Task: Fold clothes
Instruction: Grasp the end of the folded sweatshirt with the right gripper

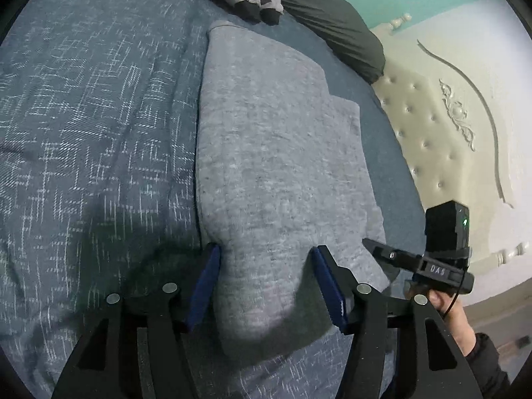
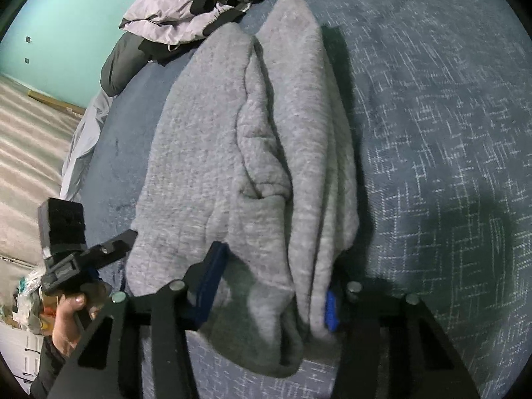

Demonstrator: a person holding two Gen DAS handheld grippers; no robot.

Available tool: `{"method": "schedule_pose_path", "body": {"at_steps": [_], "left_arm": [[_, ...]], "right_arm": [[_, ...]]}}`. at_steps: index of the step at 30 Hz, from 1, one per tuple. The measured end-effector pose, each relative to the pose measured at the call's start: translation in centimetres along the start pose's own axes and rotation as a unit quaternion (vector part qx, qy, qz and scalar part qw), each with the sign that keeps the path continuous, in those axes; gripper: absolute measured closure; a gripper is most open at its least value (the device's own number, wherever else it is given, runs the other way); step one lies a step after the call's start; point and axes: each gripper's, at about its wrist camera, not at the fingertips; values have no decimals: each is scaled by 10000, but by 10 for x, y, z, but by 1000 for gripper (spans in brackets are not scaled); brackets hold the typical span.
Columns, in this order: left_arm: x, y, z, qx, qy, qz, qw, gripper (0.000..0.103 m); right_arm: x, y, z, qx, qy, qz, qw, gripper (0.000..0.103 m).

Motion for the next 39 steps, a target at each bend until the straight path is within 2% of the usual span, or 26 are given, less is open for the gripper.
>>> {"method": "schedule_pose_path", "body": {"at_steps": [5,9,14,17,21,25,29,32,36,39], "left_arm": [[5,4,-2,-91,-176,155,9997,42],[1,-3,10,105,93,348,9993,41],[-11,-16,9,148,201,395,9989,37],[-10,-16,5,107,145,328,9993,38],[-6,-10,-7,-28,10,159,9999,49],[0,2,-24,6,-127,103,9999,52],[2,-1,-20,38,-113,308,9995,52],[0,-11,-8,30,31,481,9988,48],[-8,-18,0,205,148,514,9984,43],[-10,-27,-4,191,113,511,9984,42]], "right_arm": [[-2,2,3,-23,130,57,9999,58],[-2,-6,-5,-99,-13,188,9998,55],[-4,-18,-7,-76,13,288,9996,53],[-4,-15,-1,-15,188,185,9997,59],[-7,-9,9,75,374,55,9993,76],[-10,4,21,52,463,-17,9989,80],[-9,14,22,-111,505,34,9987,80],[-6,3,11,-165,401,224,9988,78],[-4,-10,-6,-229,99,260,9994,55],[-5,-17,-9,-336,171,260,9990,53]]}}
Point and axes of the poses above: each gripper's, at about its wrist camera, not at the fingertips, and y roughly against the way its jaws point, z to its left, x to its underside, and after that the axes turned 12 degrees about y, right-handed
